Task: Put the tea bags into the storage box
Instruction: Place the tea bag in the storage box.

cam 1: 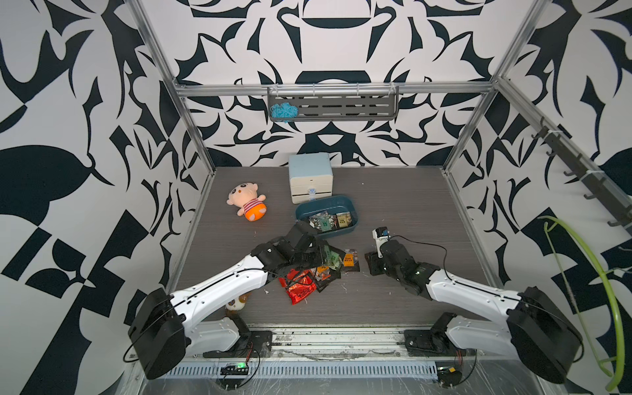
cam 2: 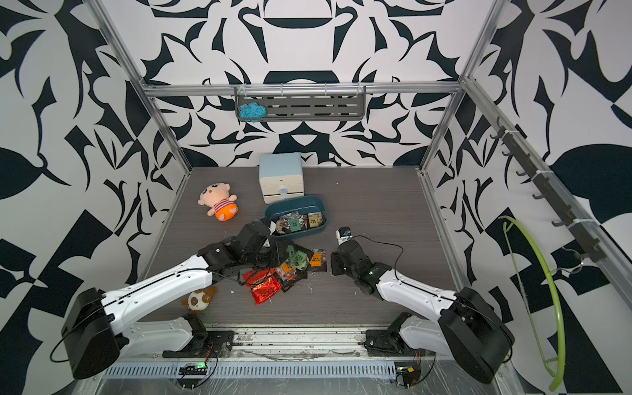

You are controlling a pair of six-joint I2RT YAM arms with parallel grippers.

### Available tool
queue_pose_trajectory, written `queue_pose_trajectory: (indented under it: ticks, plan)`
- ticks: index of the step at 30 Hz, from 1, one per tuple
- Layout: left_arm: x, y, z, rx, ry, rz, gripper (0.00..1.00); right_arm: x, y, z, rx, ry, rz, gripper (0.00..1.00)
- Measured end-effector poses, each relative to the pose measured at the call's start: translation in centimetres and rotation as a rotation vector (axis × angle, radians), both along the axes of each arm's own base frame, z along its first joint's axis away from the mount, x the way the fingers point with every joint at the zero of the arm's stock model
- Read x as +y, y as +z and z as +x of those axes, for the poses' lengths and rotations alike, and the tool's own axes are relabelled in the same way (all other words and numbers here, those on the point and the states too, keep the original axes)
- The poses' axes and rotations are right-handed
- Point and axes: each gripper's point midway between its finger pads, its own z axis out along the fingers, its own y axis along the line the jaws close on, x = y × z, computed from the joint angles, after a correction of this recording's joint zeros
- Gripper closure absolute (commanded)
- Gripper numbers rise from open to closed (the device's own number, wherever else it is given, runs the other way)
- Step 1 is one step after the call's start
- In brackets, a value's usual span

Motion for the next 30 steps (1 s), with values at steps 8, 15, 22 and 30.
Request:
queue_pose_trajectory:
  ticks: [8, 15, 22, 30]
  plan:
    - [-0.7, 5.5, 3.4, -0.155, -0.01, 0.065, 1.0, -0.9, 0.4, 0.2, -0.028, -0.037, -0.014, 0.63]
    - [-3.8, 5.7, 9.9, -0.183, -0.03, 0.125, 1.0, -1.0, 0.2, 0.1, -0.023, -0.04, -0.022, 0.66]
    - [-5.4, 3.1, 16.0, -0.148, -0.008, 0.157, 1.0, -1.1, 0.0, 0.1, -0.016, -0.041, -0.029, 0.66]
    - [-5.5, -0.5, 19.9, -0.083, 0.023, 0.163, 1.0, -1.2, -0.8, -0.1, 0.006, -0.038, -0.046, 0.66]
